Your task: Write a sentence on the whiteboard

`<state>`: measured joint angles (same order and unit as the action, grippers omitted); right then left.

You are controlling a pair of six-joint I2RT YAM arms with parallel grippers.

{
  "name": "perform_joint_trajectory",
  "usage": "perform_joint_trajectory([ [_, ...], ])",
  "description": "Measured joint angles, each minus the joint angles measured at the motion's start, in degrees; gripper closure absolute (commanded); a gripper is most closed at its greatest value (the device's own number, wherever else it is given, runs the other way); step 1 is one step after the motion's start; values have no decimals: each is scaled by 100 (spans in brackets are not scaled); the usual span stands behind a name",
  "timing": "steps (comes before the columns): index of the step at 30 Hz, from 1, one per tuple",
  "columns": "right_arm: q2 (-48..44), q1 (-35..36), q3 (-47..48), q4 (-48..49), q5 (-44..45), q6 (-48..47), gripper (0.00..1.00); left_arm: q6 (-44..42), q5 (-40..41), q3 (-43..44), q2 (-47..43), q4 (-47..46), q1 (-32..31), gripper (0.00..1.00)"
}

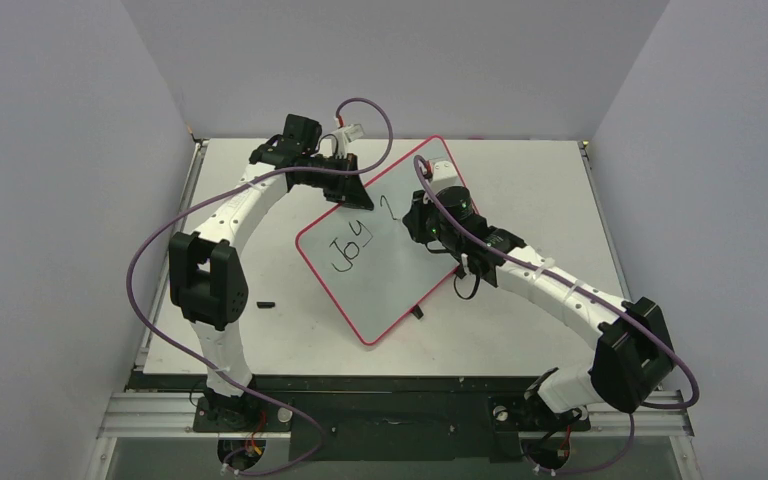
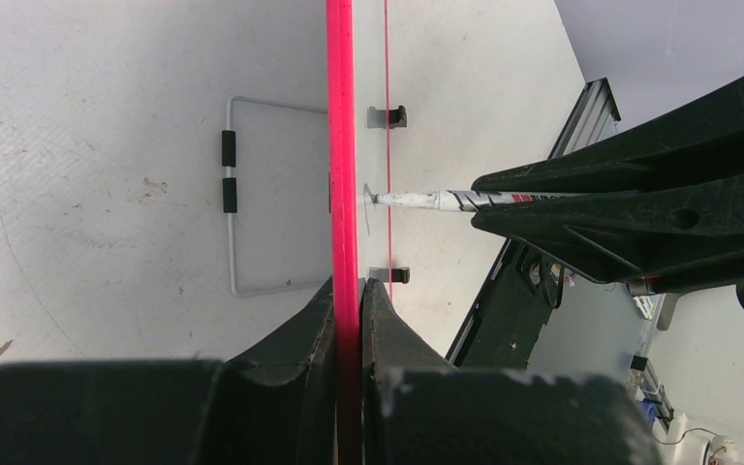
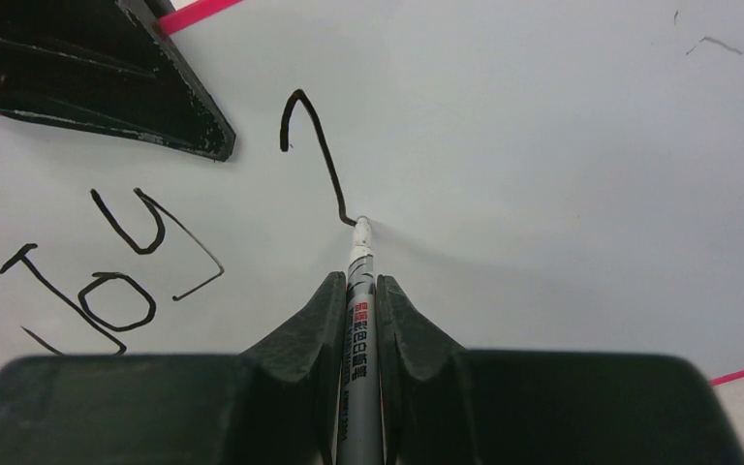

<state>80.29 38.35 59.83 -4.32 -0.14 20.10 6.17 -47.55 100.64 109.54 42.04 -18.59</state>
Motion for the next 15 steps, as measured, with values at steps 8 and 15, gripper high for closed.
perform_joint_trajectory([
  [8, 205, 0, 538, -393, 175, -208, 100, -15, 17, 0, -35, 4, -22, 100],
  [15, 120, 0, 568, -474, 157, -251, 100, -72, 22, 0, -81, 28, -59, 100],
])
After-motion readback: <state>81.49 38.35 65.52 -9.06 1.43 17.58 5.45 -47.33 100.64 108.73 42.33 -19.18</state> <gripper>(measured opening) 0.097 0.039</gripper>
